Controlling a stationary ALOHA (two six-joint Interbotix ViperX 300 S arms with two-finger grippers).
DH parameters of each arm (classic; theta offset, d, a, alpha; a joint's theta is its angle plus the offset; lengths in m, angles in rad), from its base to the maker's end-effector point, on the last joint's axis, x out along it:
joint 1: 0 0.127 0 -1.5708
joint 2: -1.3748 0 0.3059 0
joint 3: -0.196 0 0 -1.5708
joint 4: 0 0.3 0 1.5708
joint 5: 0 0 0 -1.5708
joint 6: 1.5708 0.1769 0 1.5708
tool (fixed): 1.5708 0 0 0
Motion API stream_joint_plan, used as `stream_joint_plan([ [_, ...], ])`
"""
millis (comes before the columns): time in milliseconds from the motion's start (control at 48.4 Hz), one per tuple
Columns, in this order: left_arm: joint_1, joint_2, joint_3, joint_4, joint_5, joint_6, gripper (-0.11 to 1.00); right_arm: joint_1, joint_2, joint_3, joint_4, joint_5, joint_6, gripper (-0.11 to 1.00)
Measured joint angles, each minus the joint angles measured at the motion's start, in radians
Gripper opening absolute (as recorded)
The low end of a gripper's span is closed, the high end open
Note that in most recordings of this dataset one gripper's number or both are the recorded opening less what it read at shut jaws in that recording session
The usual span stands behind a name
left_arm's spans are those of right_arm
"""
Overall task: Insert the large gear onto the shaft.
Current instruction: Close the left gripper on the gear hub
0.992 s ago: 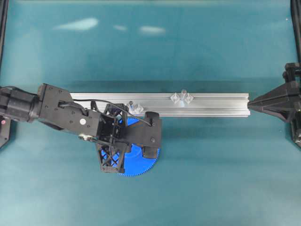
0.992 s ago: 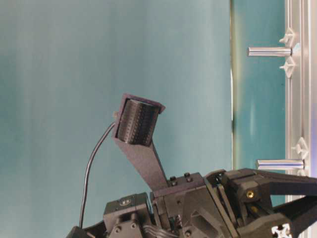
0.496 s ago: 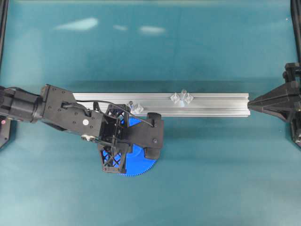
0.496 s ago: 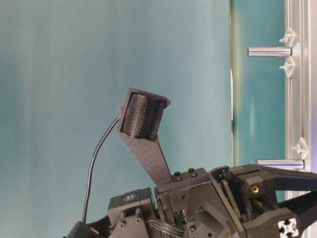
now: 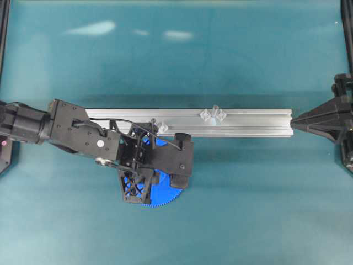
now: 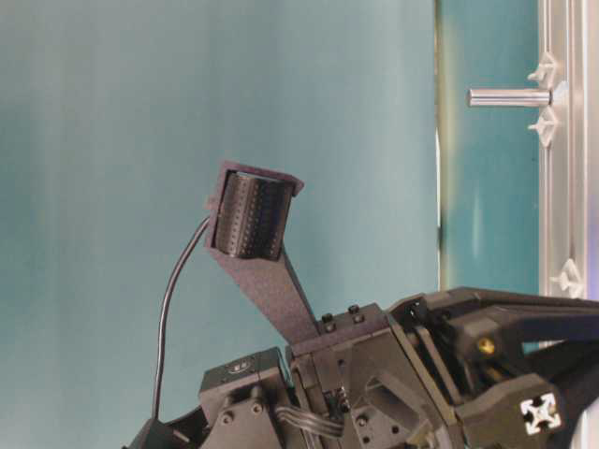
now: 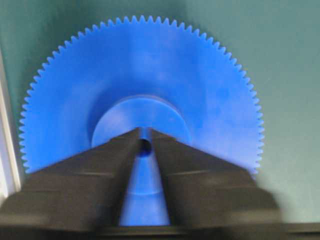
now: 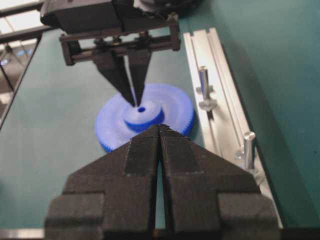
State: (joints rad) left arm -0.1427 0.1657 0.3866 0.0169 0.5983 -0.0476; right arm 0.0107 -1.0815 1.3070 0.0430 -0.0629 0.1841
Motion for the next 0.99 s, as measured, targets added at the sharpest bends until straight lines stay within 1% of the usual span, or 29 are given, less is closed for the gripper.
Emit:
stream_joint_plan([
  [124, 0.000, 0.000, 0.000, 0.000, 0.017, -0.011, 0.76, 0.002, -0.011, 0.000, 0.000, 0.000, 0.000, 0.05],
  [165, 0.000, 0.000, 0.000, 0.000, 0.026, -0.015, 0.86, 0.002, -0.014, 0.002, 0.000, 0.000, 0.000, 0.05],
  [227, 0.002, 0.002, -0.002, 0.000, 0.040, -0.015, 0.93, 0.002, -0.018, 0.002, 0.000, 0.000, 0.000, 0.05],
  [351, 0.000, 0.014, -0.008, 0.000, 0.063, -0.015, 0.95, 0.000, -0.025, 0.003, 0.000, 0.000, -0.002, 0.05],
  [992, 0.000, 0.058, -0.014, -0.002, 0.067, -0.020, 0.95, 0.000, -0.025, 0.006, 0.000, -0.002, 0.000, 0.05],
])
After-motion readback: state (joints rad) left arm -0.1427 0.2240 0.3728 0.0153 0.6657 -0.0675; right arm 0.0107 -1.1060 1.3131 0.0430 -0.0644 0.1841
